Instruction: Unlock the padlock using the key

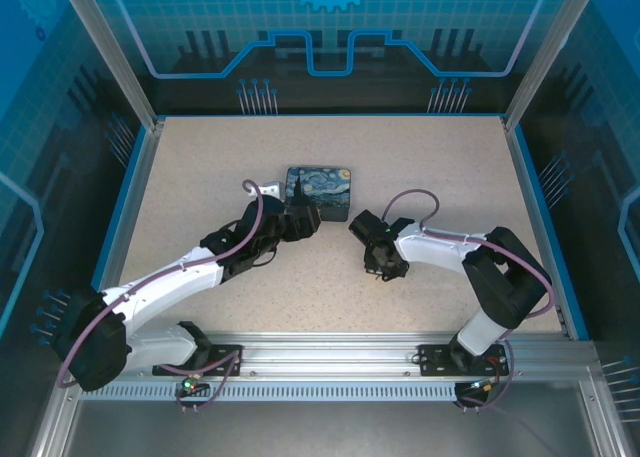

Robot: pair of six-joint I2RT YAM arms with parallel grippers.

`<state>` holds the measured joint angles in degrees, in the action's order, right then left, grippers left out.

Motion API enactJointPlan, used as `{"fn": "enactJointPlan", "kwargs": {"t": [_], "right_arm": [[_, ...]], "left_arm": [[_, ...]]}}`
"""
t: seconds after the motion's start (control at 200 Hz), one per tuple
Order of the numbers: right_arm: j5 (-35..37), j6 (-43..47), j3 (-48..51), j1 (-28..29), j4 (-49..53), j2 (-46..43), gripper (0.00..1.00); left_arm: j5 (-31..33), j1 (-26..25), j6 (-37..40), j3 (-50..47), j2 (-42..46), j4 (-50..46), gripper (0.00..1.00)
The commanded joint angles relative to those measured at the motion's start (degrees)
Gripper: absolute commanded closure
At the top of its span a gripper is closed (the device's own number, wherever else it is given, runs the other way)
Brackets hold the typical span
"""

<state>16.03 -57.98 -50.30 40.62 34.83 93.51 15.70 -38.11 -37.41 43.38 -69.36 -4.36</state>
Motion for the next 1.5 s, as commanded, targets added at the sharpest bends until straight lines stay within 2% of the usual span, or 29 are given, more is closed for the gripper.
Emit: {"fn": "enactJointPlan", "kwargs": {"t": [0.0,0.42,0.655,0.865,1.17,1.356,1.491], "right_arm": [[0.56,0.93,2.47,0.14,-0.43,1.63,0.79],[-2.73,11.03,5.11,-1.07,-6.53,-1.77,1.00],[-7.83,18.19,6.77,-2.19,-11.21,-6.05,1.00],[-14.89,22.79,8.72,-4.50,-14.62,-13.96,1.00],[-27.20,30.58,9.38,-9.22,-17.97,-21.84,1.00],[-33.04,31.61,9.42,-11.39,-20.24,-24.08,1.00],[-36.66,31.49,8.39,-11.58,-21.56,-24.06,1.00]], "left_arm": [[1.26,-0.35,0.72,1.76,1.02,0.50,0.01],[0.83,-0.28,-0.30,1.87,0.54,0.19,0.01],[1.17,-0.28,-1.30,2.64,-0.80,-1.24,0.01],[-0.36,-0.11,-3.78,4.39,-2.82,-4.06,0.01],[-14.34,2.62,-6.00,6.35,-7.15,-2.92,0.01],[-27.50,5.15,-7.48,7.02,-11.25,1.07,0.02],[-36.26,6.23,-4.30,9.29,-15.45,1.71,0.15]]}}
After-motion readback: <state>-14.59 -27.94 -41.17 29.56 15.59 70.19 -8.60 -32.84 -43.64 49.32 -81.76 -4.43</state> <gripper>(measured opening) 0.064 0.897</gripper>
